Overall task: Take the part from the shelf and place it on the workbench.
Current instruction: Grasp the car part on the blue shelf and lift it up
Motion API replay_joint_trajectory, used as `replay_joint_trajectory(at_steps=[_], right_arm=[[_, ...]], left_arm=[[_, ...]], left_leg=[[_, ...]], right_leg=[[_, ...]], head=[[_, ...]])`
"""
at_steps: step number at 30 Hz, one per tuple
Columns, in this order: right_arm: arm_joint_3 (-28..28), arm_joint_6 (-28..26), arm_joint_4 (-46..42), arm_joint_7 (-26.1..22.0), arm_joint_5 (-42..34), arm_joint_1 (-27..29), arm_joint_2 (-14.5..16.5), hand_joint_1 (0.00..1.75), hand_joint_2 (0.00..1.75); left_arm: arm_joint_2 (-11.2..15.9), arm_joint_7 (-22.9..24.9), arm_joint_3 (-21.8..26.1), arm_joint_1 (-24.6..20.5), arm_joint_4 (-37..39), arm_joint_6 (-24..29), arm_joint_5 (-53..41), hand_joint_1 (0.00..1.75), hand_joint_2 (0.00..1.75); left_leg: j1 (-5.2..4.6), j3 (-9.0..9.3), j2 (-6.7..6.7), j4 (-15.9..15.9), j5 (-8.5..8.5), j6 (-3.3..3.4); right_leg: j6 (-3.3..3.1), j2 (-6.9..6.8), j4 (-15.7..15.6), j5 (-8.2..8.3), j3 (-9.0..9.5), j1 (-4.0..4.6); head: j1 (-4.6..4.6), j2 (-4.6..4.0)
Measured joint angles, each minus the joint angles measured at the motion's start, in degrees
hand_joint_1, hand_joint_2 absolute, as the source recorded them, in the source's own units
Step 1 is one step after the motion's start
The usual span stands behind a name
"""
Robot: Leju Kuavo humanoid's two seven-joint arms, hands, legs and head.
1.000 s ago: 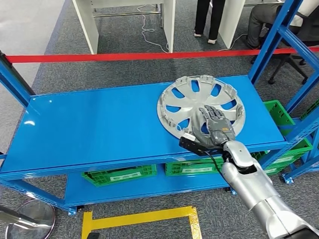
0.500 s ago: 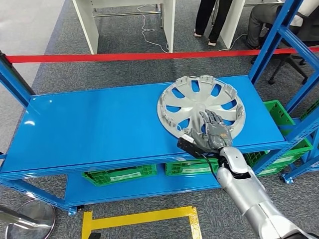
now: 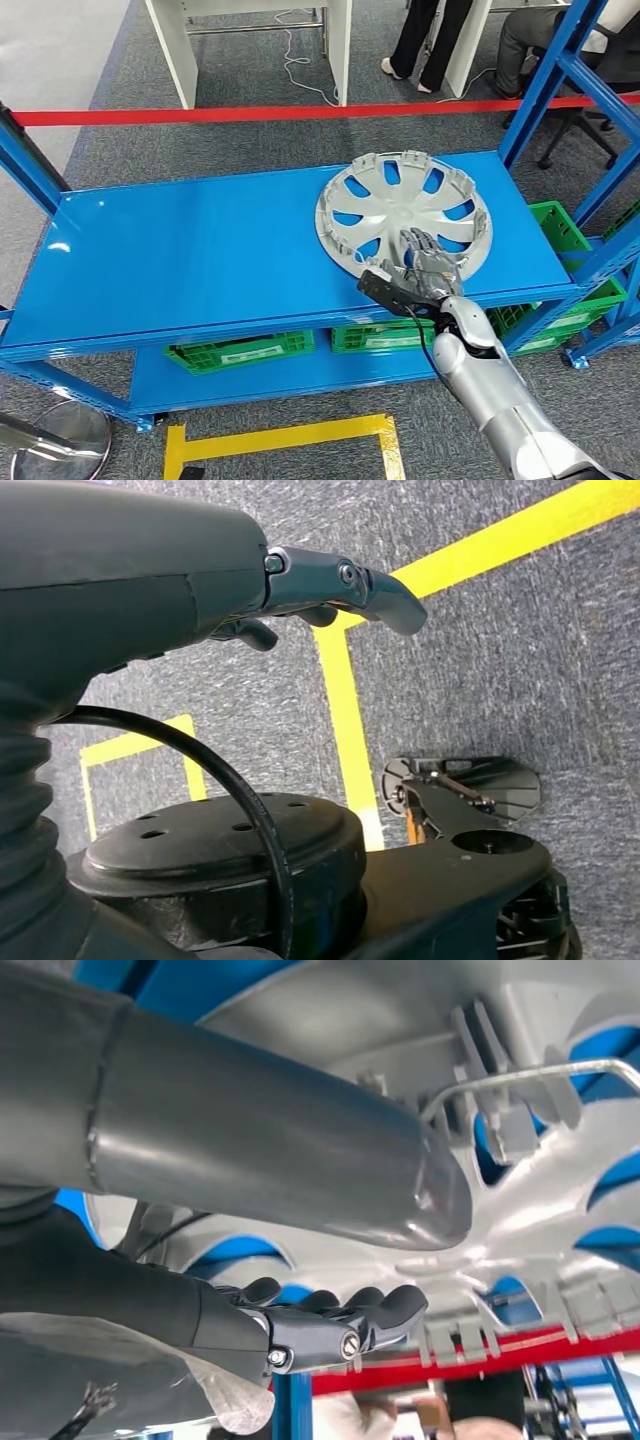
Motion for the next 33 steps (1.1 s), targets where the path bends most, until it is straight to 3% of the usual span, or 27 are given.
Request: replay_joint_trajectory(at_steps=[21,25,33], right_arm=[[-0.2,2.0,5.0,-1.2,-0.9,-2.1,1.0,0.0,0.0],[-0.2,3.9,6.2,-2.0,-1.6,-3.1,1.3,0.0,1.75],[-0.2,8.0,10.3,-2.5,-2.1,-6.0,1.8,0.0,1.75]], left_arm=[[0.8,0.5,-0.6,-0.2,0.0,-0.9,-1.8,0.0,1.75],[1.2,0.6,-1.0,-0.2,0.0,-1.6,-2.2,0.0,1.75],[2.0,1.2,-1.5,-0.1,0.0,-2.1,-2.1,0.0,1.75]], left_leg=[[0.0,0.1,0.03,0.0,0.02,0.0],[0.01,0.16,0.09,0.0,0.02,0.0],[0.02,0.32,0.26,0.0,0.02,-0.01]], right_leg=[[-0.02,0.05,0.0,0.04,0.1,0.0],[-0.03,0.14,0.0,0.07,0.13,0.01],[-0.06,0.33,0.0,0.14,0.22,0.03]], head=[[0.0,0.0],[0.01,0.0],[0.0,0.0]])
